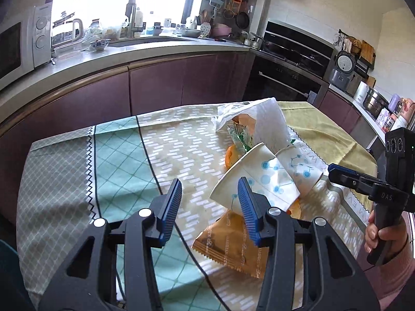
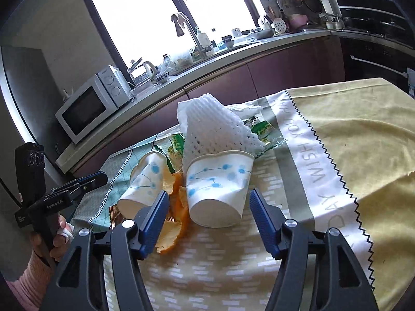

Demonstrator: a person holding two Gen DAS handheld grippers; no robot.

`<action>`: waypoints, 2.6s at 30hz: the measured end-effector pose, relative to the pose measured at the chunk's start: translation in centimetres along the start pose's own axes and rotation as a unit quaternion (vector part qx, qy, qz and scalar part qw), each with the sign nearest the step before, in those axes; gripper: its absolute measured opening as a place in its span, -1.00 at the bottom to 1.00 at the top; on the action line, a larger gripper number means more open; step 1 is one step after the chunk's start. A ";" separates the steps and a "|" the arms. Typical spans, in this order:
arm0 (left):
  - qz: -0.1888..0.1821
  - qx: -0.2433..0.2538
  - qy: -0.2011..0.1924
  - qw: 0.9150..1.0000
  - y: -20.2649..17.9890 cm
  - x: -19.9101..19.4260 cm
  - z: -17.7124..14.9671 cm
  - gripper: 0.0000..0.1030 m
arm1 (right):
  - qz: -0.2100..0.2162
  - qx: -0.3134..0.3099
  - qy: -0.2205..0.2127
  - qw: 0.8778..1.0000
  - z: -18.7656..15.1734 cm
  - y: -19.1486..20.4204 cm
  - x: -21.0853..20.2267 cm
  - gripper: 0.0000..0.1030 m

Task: Collect trash
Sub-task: 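Move both tools back over the table toward the paper cups, then grasp a dotted paper cup with the left tool while the right tool grasps another cup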

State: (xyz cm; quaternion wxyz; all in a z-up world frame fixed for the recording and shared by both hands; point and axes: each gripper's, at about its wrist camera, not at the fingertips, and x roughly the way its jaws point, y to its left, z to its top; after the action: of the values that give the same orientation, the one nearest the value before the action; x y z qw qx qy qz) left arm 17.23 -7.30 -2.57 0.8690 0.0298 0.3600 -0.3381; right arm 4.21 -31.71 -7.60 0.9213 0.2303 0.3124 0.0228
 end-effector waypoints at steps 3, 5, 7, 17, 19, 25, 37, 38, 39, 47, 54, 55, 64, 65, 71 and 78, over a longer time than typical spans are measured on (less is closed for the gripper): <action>-0.021 -0.004 0.014 1.000 0.0 1.7 0.8 -0.13 | 0.008 0.019 0.004 1.000 -0.3 -0.7 0.5 0.34; -0.030 -0.003 0.021 0.999 -0.1 2.6 1.1 -0.12 | 0.014 0.025 0.007 1.000 -0.4 -0.8 0.8 0.38; -0.047 0.000 0.032 0.998 -0.2 3.4 1.2 -0.12 | 0.015 0.029 0.009 0.999 -0.5 -0.9 1.1 0.44; -0.070 0.048 0.064 0.994 -2.3 5.0 0.3 -0.20 | 0.013 0.025 0.016 0.999 -1.0 -0.7 2.2 0.51; -0.072 0.052 0.070 0.994 -2.6 5.0 -0.1 -0.28 | 0.009 0.021 0.014 1.000 -0.9 -0.6 2.2 0.48; -0.096 0.039 0.075 0.992 -2.7 4.2 -1.3 -0.39 | 0.012 0.025 0.019 0.999 -0.8 -1.1 2.1 0.13; -0.103 0.036 0.068 0.992 -2.3 4.5 -0.8 -0.19 | -0.004 0.020 0.018 1.000 -0.6 -0.5 2.1 0.39; -0.104 0.037 0.069 0.991 -2.4 4.6 -0.9 -0.20 | -0.005 0.020 0.019 1.000 -0.6 -0.4 2.3 0.39; -0.105 0.039 0.071 0.991 -2.5 4.7 -0.9 -0.23 | -0.005 0.020 0.021 1.000 -0.7 -0.4 2.5 0.39; -0.105 0.032 0.068 0.992 -2.8 4.3 -1.2 -0.58 | 0.003 0.035 0.024 0.999 -0.8 -1.0 2.6 0.04; -0.123 0.024 0.068 0.990 -3.0 3.2 -1.7 -0.86 | 0.008 0.035 0.010 0.999 -0.8 -1.3 1.3 0.04; -0.128 0.023 0.070 0.989 -3.0 3.2 -1.8 -0.83 | 0.009 0.033 0.008 0.999 -0.7 -1.2 1.1 0.04; -0.150 0.031 0.087 0.984 -4.3 4.0 -2.1 -0.48 | 0.017 0.024 0.005 1.000 -0.8 -0.9 0.6 0.04; -0.151 0.032 0.090 0.984 -4.5 4.1 -2.2 -0.49 | 0.019 0.024 0.005 1.000 -0.8 -0.8 0.6 0.04; -0.151 0.028 0.083 0.985 -5.0 3.8 -2.5 -0.66 | 0.025 0.017 0.003 1.000 -0.8 -0.2 0.5 0.04; -0.144 0.021 0.051 0.988 -5.1 0.8 -2.7 -0.94 | 0.034 0.008 -0.007 0.999 -0.4 0.6 -0.1 0.04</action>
State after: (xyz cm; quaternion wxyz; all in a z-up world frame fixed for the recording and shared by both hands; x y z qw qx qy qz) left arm 12.88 -10.92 -4.09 0.7909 0.0133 0.3970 -0.4655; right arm 3.94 -31.05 -7.56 0.9202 0.2486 0.2981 0.0499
